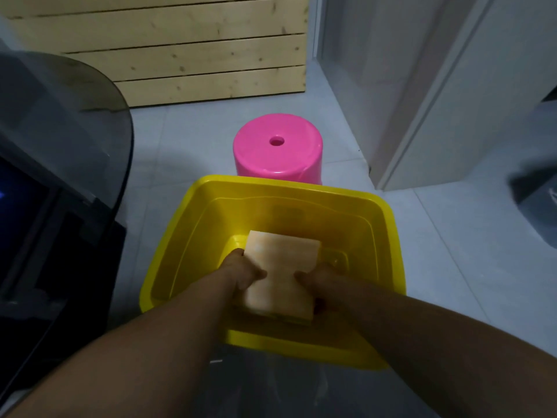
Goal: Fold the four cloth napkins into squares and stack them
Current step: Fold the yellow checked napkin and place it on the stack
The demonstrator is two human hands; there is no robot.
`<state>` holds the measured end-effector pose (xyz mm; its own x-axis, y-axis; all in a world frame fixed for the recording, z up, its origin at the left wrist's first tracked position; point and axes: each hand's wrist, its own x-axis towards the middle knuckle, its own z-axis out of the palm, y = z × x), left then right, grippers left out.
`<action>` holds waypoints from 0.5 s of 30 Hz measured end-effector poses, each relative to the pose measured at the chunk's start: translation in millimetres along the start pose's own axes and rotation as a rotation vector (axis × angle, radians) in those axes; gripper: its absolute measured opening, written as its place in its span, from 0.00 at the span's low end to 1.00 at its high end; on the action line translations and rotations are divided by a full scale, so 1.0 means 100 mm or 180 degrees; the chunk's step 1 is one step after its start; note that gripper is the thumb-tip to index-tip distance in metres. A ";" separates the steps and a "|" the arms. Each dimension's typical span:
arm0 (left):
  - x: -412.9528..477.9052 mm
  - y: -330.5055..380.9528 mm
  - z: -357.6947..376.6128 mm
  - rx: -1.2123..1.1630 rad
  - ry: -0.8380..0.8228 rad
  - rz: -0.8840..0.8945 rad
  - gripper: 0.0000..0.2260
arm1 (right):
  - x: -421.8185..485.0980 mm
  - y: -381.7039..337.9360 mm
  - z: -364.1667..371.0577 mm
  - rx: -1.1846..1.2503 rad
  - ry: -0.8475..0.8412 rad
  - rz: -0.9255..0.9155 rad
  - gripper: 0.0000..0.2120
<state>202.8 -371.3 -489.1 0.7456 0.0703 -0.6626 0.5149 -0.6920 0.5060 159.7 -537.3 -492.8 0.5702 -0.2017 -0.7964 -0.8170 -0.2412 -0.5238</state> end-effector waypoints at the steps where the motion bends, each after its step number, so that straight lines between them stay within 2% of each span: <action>1: 0.01 0.00 -0.01 -0.0078 -0.0054 -0.0049 0.31 | 0.03 0.01 0.00 -0.0108 -0.0017 0.0007 0.26; 4: 0.06 -0.02 0.01 -0.0090 -0.0053 -0.0128 0.31 | 0.06 0.02 0.00 -0.0263 -0.0030 0.0091 0.26; 7: 0.05 -0.01 0.04 0.0080 -0.0039 -0.0120 0.36 | 0.05 0.02 -0.01 -0.0314 -0.0005 0.0077 0.25; 9: 0.00 0.05 0.02 0.0045 0.0233 -0.0075 0.38 | -0.04 -0.03 -0.05 -0.0243 -0.0004 0.0118 0.24; 12: -0.18 0.18 -0.05 -0.0369 0.0763 0.0100 0.35 | -0.23 -0.09 -0.15 -0.0384 0.0128 -0.0132 0.24; 15: -0.51 0.32 -0.07 -0.0637 0.0916 0.0493 0.30 | -0.52 -0.16 -0.29 -0.0583 0.0307 -0.0467 0.26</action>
<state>184.2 -391.9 -435.3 0.8948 0.1945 -0.4020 0.4379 -0.5582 0.7047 145.9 -551.0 -434.5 0.6943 -0.2393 -0.6787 -0.7006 -0.4407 -0.5612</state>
